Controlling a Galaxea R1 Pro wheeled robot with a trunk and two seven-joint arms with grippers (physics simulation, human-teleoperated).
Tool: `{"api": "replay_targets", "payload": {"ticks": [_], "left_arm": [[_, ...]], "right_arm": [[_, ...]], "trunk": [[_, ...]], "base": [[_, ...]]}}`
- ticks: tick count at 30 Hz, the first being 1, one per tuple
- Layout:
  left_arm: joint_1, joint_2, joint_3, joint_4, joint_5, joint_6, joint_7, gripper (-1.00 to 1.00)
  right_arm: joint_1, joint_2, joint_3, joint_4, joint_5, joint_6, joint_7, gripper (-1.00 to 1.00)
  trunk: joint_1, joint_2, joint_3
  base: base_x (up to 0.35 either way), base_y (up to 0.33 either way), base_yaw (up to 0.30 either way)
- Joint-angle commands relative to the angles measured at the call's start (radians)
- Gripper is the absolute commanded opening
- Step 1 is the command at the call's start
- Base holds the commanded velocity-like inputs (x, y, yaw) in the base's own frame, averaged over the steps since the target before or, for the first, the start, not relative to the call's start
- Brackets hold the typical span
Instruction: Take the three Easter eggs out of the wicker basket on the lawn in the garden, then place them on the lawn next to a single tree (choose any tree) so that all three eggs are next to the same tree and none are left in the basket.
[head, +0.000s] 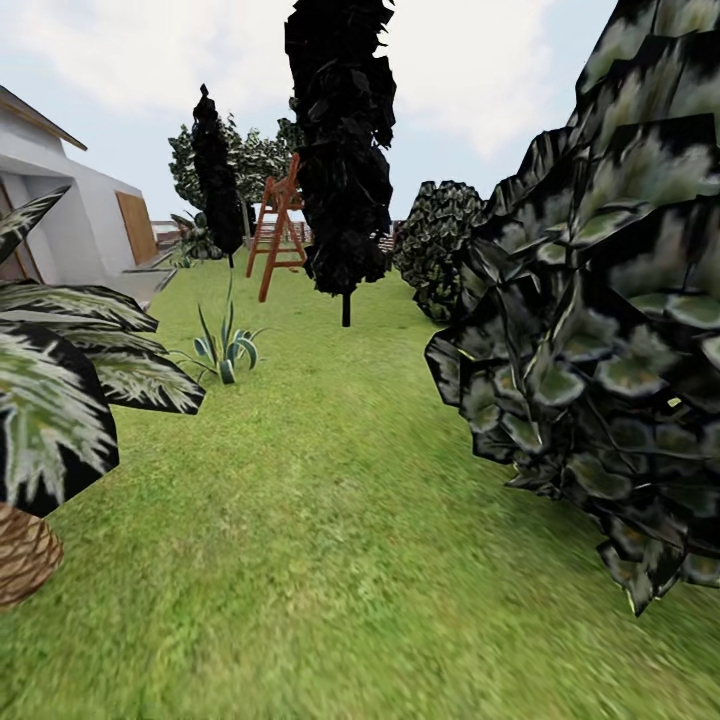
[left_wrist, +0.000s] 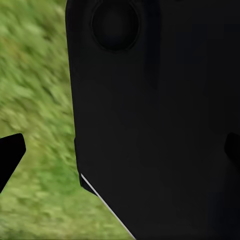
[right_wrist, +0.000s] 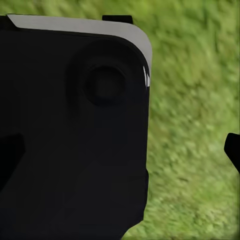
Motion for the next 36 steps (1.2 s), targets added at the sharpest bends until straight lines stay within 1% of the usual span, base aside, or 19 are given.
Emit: {"api": "replay_targets", "payload": {"ticks": [1,12,15,20,28,36], "left_arm": [[0.001,0.0,0.0,-0.002,0.0,0.0,0.0,1.0],[0.001,0.001,0.0,-0.002,0.0,0.0,-0.001,1.0],[0.001,0.001,0.001,-0.002,0.001,0.0,-0.001,1.0],[0.001,0.0,0.001,-0.003,0.003,0.001,-0.002,1.0],[0.001,0.0,0.002,-0.003,0.003,0.002,-0.002,1.0],[0.001,0.0,0.002,-0.003,0.003,0.002,-0.002,1.0]], "right_arm": [[-0.001,0.0,0.0,0.001,0.001,0.001,-0.001,1.0],[-0.001,-0.005,0.0,0.001,0.0,0.002,0.002,1.0],[-0.001,-0.005,0.0,0.0,0.001,0.001,0.002,1.0],[-0.001,-0.001,0.0,0.001,0.0,-0.001,0.001,1.0],[-0.001,-0.001,0.0,0.0,-0.001,-0.001,0.002,1.0],[-0.001,-0.001,0.001,0.001,0.001,-0.001,0.003,1.0]], "trunk": [[0.0,0.0,-0.001],[0.0,0.0,-0.001],[0.0,0.0,-0.001],[0.0,0.0,-0.001],[0.0,0.0,-0.001],[0.0,0.0,-0.001]], "base": [[0.0,0.0,0.027],[0.0,0.0,0.005],[0.131,0.0,0.0],[0.291,0.0,0.006],[0.333,0.0,0.16],[0.336,0.0,0.019]]}}
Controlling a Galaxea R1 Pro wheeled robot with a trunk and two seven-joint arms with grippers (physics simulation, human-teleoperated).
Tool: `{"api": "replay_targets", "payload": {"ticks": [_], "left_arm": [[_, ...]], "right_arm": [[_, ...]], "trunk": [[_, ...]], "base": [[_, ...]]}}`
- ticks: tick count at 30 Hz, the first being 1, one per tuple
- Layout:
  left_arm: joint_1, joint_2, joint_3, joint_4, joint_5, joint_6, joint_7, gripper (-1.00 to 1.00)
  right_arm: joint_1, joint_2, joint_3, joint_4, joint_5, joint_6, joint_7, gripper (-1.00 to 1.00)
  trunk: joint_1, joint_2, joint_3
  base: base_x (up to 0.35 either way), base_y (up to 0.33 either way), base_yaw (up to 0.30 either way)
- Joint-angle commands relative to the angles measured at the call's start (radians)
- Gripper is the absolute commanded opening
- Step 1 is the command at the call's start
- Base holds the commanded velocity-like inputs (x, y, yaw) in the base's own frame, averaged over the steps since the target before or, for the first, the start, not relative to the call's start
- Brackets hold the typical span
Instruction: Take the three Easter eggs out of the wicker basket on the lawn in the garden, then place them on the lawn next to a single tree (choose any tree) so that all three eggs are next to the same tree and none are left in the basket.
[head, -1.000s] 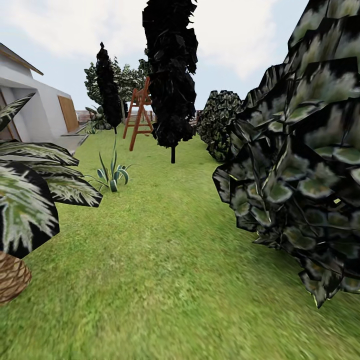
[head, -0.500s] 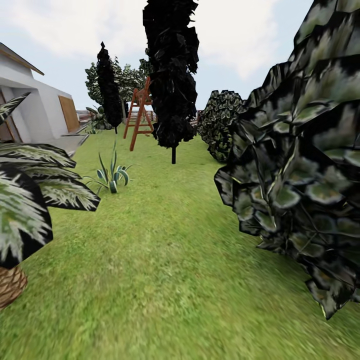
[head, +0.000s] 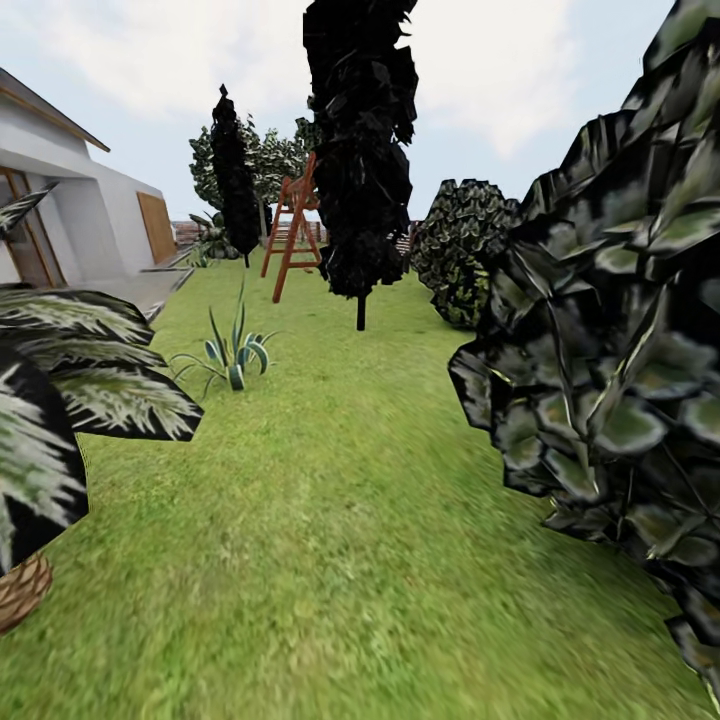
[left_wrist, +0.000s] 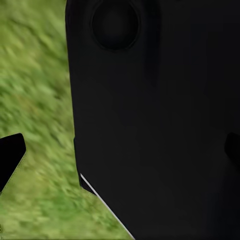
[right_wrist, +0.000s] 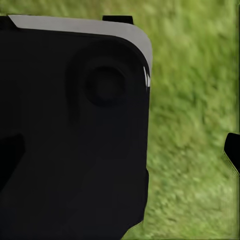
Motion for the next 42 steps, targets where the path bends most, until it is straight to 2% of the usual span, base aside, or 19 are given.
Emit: {"api": "replay_targets", "payload": {"ticks": [1,36,42], "left_arm": [[0.001,0.0,0.0,-0.002,0.0,0.0,0.0,1.0],[0.001,0.0,0.0,-0.002,0.0,0.0,0.0,1.0],[0.001,0.0,0.0,-0.002,0.0,0.0,0.0,1.0]], "right_arm": [[-0.001,0.0,0.0,0.001,0.001,0.0,0.0,1.0],[-0.001,0.0,-0.001,0.001,0.0,0.0,0.0,1.0],[-0.001,0.0,-0.001,0.001,-0.001,0.0,-0.001,1.0]], "trunk": [[0.001,0.0,-0.001],[0.001,0.0,-0.001],[0.001,0.0,-0.001]], "base": [[0.336,0.0,0.001],[0.336,0.0,0.031],[0.336,0.0,0.167]]}}
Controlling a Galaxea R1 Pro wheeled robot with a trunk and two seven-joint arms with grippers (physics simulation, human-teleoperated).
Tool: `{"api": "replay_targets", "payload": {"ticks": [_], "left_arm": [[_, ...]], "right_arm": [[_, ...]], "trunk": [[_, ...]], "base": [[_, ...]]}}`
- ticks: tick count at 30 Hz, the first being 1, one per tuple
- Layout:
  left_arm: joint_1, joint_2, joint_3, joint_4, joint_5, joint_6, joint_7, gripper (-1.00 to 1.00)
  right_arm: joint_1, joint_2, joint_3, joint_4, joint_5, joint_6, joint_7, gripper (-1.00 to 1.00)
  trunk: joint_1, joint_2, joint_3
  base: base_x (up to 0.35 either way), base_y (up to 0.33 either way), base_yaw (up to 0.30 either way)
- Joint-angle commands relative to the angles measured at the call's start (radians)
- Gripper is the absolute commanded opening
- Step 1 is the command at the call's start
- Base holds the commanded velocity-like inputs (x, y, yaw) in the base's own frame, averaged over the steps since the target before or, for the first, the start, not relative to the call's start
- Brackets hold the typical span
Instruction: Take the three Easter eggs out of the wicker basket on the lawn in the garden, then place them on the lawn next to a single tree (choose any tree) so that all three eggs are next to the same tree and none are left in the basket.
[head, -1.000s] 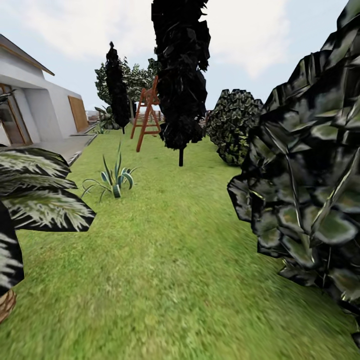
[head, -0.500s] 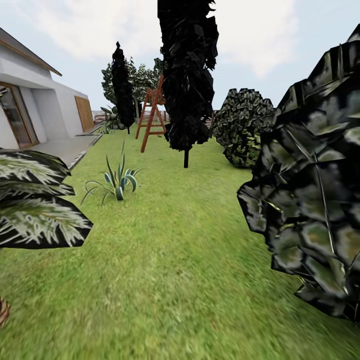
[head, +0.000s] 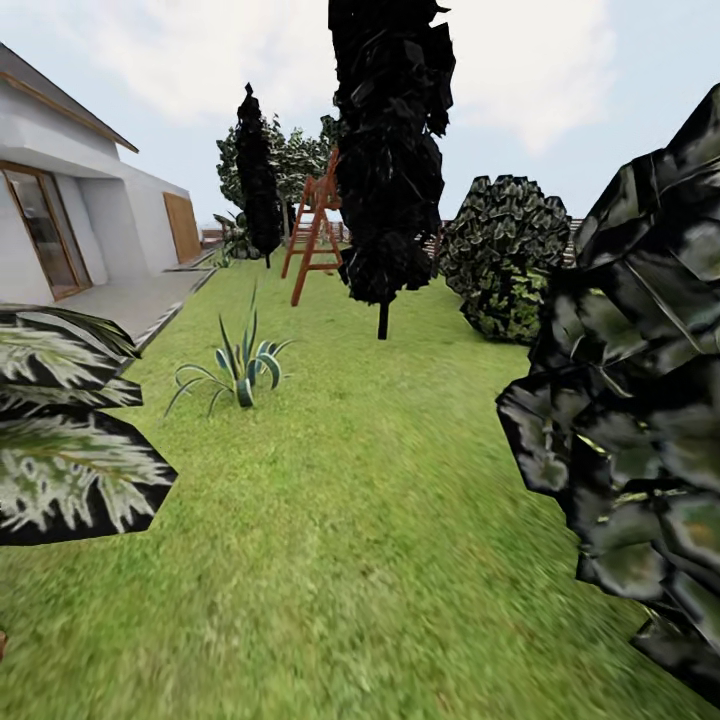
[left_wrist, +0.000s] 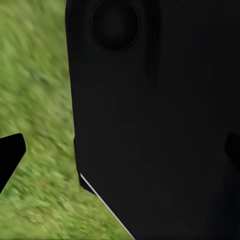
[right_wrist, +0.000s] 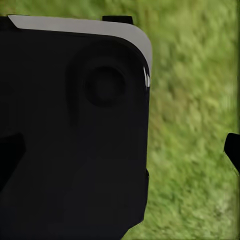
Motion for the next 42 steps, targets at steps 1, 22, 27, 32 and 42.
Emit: {"api": "replay_targets", "payload": {"ticks": [1,22,27,32,42], "left_arm": [[0.001,0.0,0.0,-0.002,0.0,0.0,0.0,1.0],[0.001,0.0,0.0,-0.002,0.0,0.0,0.0,1.0],[0.001,0.0,0.0,-0.002,0.0,0.001,0.0,1.0],[0.001,0.0,0.0,-0.002,0.0,0.0,0.0,1.0],[0.001,0.0,0.0,-0.002,0.0,0.0,0.0,1.0]], "right_arm": [[-0.001,0.0,0.0,0.001,0.0,0.0,0.0,1.0],[-0.001,0.0,0.001,0.001,0.001,0.0,0.0,1.0],[-0.001,0.0,0.001,0.001,0.001,0.0,0.0,1.0],[-0.001,0.0,0.001,0.001,0.002,0.0,0.0,1.0],[-0.001,0.0,0.001,0.0,0.002,0.0,0.0,1.0]], "trunk": [[0.001,0.0,-0.001],[0.001,0.0,-0.001],[0.001,0.0,-0.001],[0.001,0.0,-0.001],[0.001,0.0,-0.001]], "base": [[0.336,0.0,0.243],[0.336,0.0,0.103],[0.336,0.0,0.0],[0.336,0.0,0.0],[0.336,0.0,0.0]]}}
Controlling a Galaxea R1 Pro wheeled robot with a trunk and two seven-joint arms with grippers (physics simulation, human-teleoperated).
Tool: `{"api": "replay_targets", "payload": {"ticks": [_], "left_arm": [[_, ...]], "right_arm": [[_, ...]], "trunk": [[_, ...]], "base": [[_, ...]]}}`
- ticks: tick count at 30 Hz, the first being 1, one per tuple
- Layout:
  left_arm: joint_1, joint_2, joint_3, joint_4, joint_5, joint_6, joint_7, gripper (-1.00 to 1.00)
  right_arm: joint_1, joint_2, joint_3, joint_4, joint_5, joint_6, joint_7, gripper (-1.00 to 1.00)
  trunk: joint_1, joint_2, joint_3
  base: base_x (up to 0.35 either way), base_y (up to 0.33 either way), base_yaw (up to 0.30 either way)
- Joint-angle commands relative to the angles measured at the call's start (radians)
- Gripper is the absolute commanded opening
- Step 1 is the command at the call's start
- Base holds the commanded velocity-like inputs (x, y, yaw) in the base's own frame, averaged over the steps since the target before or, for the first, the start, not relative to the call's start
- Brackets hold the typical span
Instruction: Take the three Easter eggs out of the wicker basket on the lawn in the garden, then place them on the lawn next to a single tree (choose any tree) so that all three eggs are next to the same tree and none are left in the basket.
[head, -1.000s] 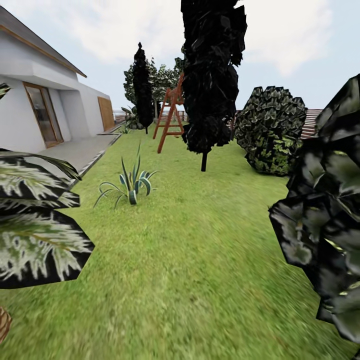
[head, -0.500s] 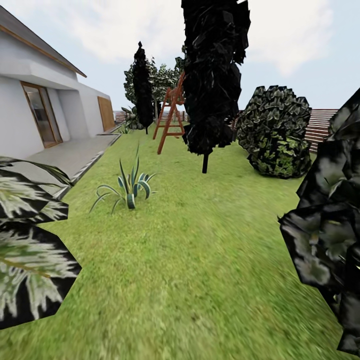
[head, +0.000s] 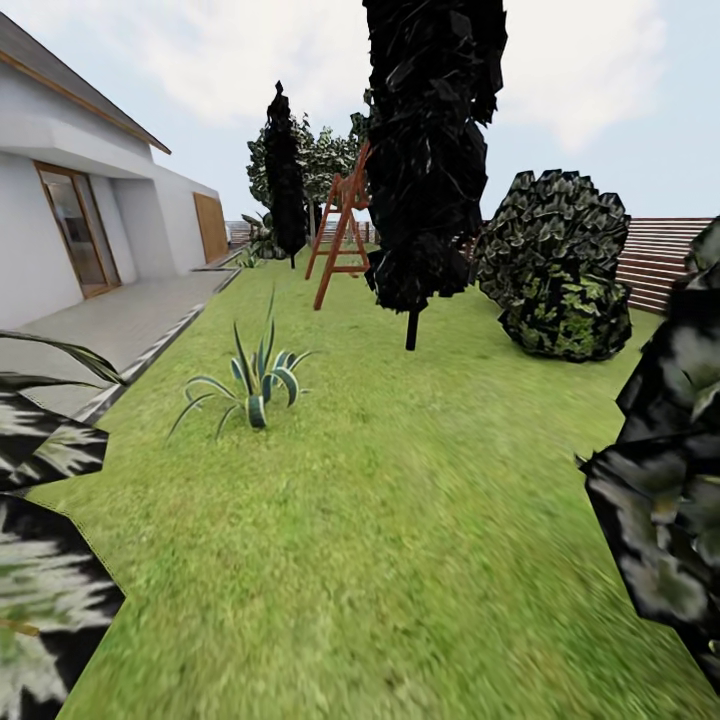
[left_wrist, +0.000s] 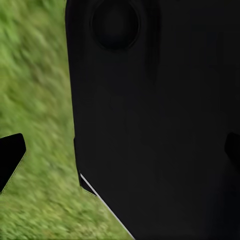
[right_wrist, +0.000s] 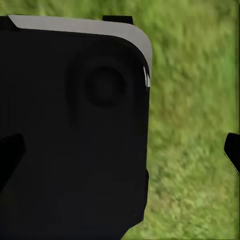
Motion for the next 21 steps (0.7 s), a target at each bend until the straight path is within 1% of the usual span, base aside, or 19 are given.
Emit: {"api": "replay_targets", "payload": {"ticks": [1,15,17,21], "left_arm": [[0.001,0.0,0.0,-0.002,0.0,0.0,0.0,1.0],[0.001,0.0,0.0,-0.002,0.0,0.0,0.0,1.0],[0.001,0.0,0.0,-0.002,0.0,0.0,0.0,1.0],[0.001,0.0,0.0,-0.002,0.0,0.0,0.0,1.0]], "right_arm": [[-0.001,0.0,0.0,0.001,0.001,0.0,0.0,1.0],[-0.001,0.0,0.0,0.001,0.001,0.0,0.0,1.0],[-0.001,0.0,0.0,0.001,0.0,0.0,0.0,1.0],[-0.001,0.0,-0.001,0.001,0.001,0.0,0.0,1.0]], "trunk": [[0.001,0.0,-0.001],[0.001,0.0,-0.001],[0.001,0.0,-0.001],[0.001,0.0,-0.001]], "base": [[0.336,0.0,0.0],[0.336,0.0,0.0],[0.336,0.0,0.086],[0.336,0.0,0.186]]}}
